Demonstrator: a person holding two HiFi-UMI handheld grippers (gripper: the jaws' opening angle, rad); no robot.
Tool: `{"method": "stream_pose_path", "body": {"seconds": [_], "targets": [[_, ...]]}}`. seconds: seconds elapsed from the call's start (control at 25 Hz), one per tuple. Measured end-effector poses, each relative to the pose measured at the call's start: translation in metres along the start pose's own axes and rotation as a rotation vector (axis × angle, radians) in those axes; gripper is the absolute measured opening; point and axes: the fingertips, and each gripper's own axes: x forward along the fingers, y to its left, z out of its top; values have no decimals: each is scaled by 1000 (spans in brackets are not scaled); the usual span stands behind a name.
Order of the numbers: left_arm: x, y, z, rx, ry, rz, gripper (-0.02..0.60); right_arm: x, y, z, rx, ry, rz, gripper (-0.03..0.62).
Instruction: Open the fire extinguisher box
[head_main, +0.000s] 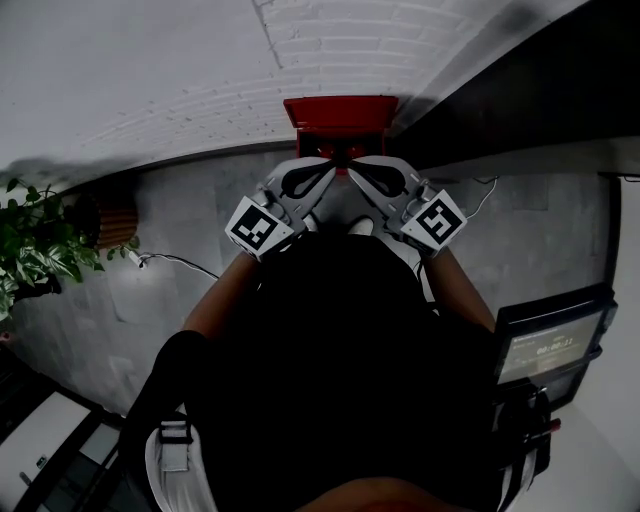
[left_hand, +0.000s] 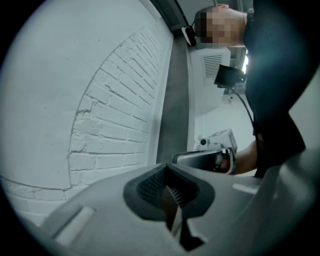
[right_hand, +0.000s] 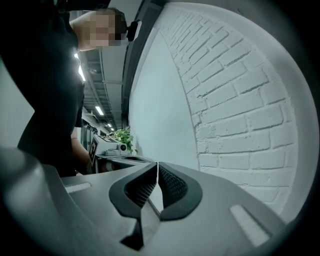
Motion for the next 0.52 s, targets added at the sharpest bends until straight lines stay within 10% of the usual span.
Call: {"method": "stream_pose_path", "body": {"seconds": [0.52], "targets": [[8,4,-5,-25,-23,-2,2,-2,-6,-4,18,2,-15,14]]}}
